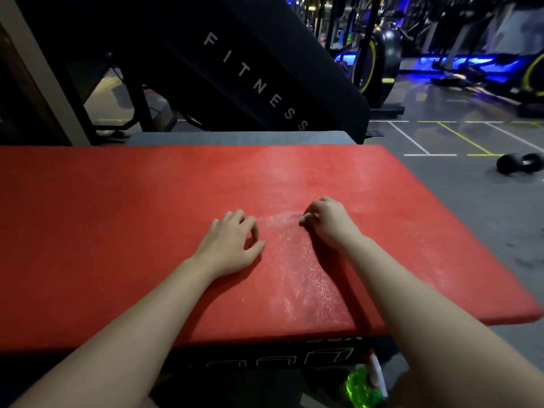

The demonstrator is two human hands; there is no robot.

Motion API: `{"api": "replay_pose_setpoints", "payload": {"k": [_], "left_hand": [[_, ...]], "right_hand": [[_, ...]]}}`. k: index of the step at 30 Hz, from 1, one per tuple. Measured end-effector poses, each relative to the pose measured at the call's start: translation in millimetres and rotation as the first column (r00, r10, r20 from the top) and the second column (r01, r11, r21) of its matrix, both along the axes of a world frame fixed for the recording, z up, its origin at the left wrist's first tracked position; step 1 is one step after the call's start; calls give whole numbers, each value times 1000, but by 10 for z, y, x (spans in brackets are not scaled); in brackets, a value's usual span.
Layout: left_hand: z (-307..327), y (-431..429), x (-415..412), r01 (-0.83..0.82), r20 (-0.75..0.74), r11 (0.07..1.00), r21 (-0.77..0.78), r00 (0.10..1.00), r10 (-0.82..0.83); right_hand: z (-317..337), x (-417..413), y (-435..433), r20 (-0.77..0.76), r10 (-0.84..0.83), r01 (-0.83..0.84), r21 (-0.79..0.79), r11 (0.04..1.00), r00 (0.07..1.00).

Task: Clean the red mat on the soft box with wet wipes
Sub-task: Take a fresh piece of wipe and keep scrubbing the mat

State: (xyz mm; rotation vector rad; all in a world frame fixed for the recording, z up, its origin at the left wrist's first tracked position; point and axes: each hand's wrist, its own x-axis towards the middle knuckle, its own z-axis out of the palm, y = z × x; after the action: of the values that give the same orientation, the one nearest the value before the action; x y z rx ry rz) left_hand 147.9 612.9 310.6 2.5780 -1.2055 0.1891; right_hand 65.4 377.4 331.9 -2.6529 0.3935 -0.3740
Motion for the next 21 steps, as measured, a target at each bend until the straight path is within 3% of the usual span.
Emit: {"api": "replay_pose_setpoints", "payload": {"k": [4, 6, 10, 13, 15, 19, 21], "left_hand": [[31, 43, 394, -48, -36, 993, 109, 998, 52], [56, 8, 627, -76, -28, 980, 183, 996, 82], [-32, -98, 957, -154, -50, 969, 191, 985, 167], [-171, -139, 1023, -167, -62, 970, 176, 982, 180], [-186, -139, 1039, -152, -69, 970, 188, 983, 168], [-191, -161, 1052, -143, -59, 967, 213, 986, 159], [-208, -169, 1055, -153, -39, 965, 214, 986, 165]], "right_hand": [[245, -218, -114, -193, 228, -211, 102, 972, 955], [247, -239, -159, -202, 272, -250, 129, 960, 941], [-36, 59, -240, 1, 136, -136, 20, 990, 991], [-45, 337, -214, 147, -31, 14, 113, 994, 989], [57, 393, -230, 95, -14, 0, 143, 990, 995], [234, 201, -332, -148, 178, -160, 124, 979, 973], [199, 222, -371, -116, 195, -189, 59, 980, 974]]}}
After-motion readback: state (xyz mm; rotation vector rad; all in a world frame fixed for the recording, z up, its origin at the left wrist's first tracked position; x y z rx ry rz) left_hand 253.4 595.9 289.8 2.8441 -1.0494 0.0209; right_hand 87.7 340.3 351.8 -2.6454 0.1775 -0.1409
